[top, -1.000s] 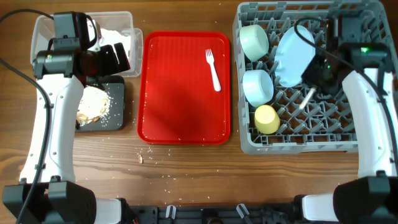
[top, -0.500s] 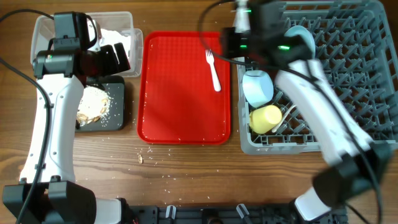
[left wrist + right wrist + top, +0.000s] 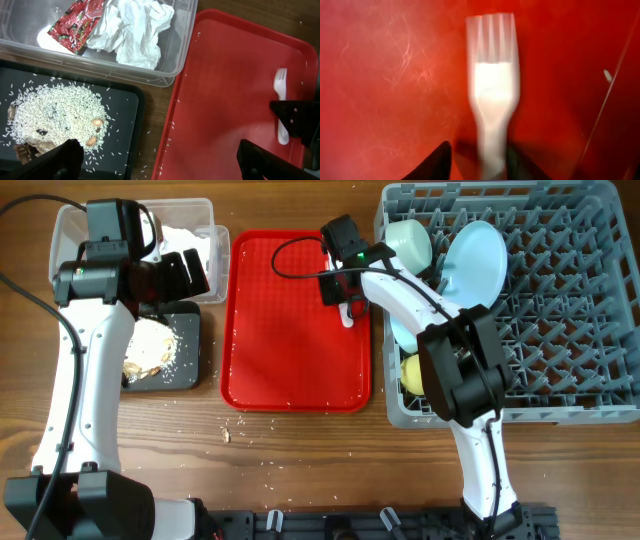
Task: Sort waste into correct bins and load items into the dishwasher rack
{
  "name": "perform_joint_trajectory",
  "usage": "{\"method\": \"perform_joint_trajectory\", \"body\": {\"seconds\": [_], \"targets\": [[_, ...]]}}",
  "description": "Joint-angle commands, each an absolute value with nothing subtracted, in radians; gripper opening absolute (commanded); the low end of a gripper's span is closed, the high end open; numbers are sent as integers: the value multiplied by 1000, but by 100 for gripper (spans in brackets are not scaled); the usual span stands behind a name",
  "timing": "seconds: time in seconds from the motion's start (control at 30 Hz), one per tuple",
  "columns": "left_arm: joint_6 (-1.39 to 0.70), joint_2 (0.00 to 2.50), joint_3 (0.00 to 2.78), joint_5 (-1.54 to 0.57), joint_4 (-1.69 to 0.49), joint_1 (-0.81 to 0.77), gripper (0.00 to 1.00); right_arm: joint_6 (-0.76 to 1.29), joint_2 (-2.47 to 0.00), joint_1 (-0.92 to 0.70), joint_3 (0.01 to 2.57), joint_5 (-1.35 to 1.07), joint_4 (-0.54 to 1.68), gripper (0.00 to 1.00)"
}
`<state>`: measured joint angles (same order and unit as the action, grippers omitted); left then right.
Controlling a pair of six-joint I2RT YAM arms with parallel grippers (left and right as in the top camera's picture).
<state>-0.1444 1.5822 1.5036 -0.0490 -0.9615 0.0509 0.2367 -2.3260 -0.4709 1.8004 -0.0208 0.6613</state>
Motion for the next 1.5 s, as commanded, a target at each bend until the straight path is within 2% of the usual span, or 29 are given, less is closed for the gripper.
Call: {"method": "perform_joint_trajectory", "body": {"seconds": [0.0, 0.03, 0.13, 0.33, 0.4, 0.53, 0.6, 0.7, 0.77, 0.8, 1.0, 1.03, 1.1, 1.2, 1.27, 1.37, 1.47], "targets": [[-146, 1586, 1509, -39, -959, 54, 100, 241, -2375, -477, 1808, -39, 691, 9], [-146, 1586, 1509, -39, -959, 54, 100, 246, -2368, -477, 1809, -62, 709, 4], [-146, 1586, 1509, -39, -959, 54, 100, 242, -2278, -477, 1810, -80, 767, 4], [-146, 1586, 1509, -39, -959, 54, 100, 213, -1840, -440, 1810, -66, 981, 4], [-146, 1586, 1509, -39, -959, 54, 100, 259, -1725, -377, 1809, -1, 1088, 4], [-146, 1586, 1509, -39, -959, 54, 100, 520, -1660, -137, 1794, 202, 1353, 4], [-146, 1586, 1509, -39, -959, 54, 100, 527, -1663, -23, 1703, 182, 1331, 4], [-146, 1586, 1509, -39, -959, 54, 100, 483, -1663, 28, 1562, 86, 1229, 4], [-146, 1586, 1509, -39, -959, 54, 100, 472, -1663, 27, 1513, 73, 1220, 32], [-146, 1586, 1509, -39, -959, 54, 100, 470, -1663, 27, 1511, 71, 1224, 39], [-146, 1586, 1509, -39, -959, 54, 100, 291, -1545, 25, 1657, -156, 1305, 46], [-146, 1586, 1509, -39, -959, 54, 100, 292, -1493, 26, 1672, -255, 1320, 97], [-146, 1586, 1509, -39, -959, 54, 100, 290, -1427, 26, 1672, -368, 1321, 100], [-146, 1586, 1509, -39, -959, 54, 100, 274, -1376, 26, 1672, -341, 1319, 100], [-146, 1586, 1509, -39, -959, 54, 100, 157, -1354, 26, 1672, -356, 1289, 100], [-146, 1586, 1509, -39, -959, 54, 100, 87, -1293, 23, 1658, -384, 1231, 100], [-146, 1586, 1509, -39, -959, 54, 100, -80, -1102, 10, 1439, -387, 894, 100]]}}
